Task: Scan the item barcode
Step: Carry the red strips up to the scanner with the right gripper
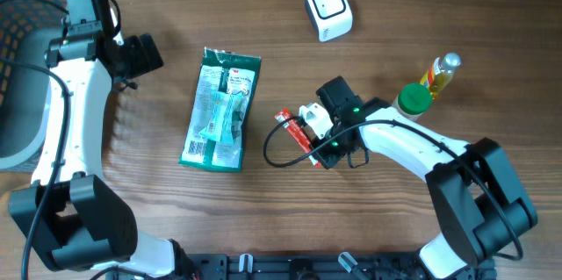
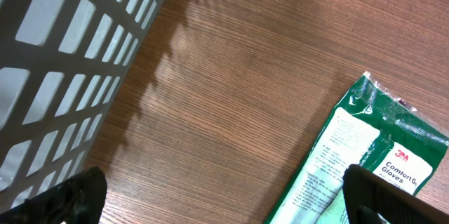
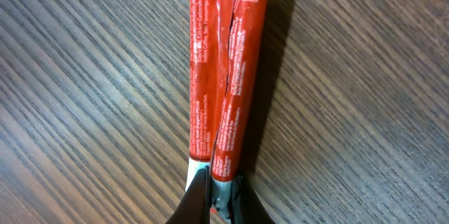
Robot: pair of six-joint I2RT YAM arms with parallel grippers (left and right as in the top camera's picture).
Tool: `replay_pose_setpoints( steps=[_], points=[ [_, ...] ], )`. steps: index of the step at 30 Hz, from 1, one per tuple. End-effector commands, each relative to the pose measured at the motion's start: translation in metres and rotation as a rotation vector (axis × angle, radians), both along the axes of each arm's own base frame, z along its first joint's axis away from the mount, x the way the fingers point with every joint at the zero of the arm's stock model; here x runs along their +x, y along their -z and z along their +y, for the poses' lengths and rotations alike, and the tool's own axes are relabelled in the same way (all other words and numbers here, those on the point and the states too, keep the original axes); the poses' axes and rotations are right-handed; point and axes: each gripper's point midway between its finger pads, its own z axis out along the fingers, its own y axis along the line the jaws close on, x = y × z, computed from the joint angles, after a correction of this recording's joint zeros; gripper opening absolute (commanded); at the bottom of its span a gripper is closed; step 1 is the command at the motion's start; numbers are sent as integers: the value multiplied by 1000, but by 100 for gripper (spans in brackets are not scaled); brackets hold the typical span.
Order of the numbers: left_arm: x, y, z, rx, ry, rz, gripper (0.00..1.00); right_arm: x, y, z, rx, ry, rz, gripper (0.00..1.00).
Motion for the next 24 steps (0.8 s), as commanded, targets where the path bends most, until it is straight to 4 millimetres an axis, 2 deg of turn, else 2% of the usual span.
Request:
replay_pose_setpoints(
  steps=[1, 4, 6, 24],
  points=[
    [2, -4, 0, -6, -2, -13, 100, 23, -7, -10, -77, 23, -96, 4],
    [2, -4, 0, -6, -2, -13, 100, 36, -32, -2, -32, 26, -171, 4],
    [2, -4, 0, -6, -2, -13, 100, 37, -39, -1, -21, 28, -188, 4],
    [2, -4, 0, -6, -2, -13, 100, 35, -39, -2, -24, 30, -182, 4]
  ],
)
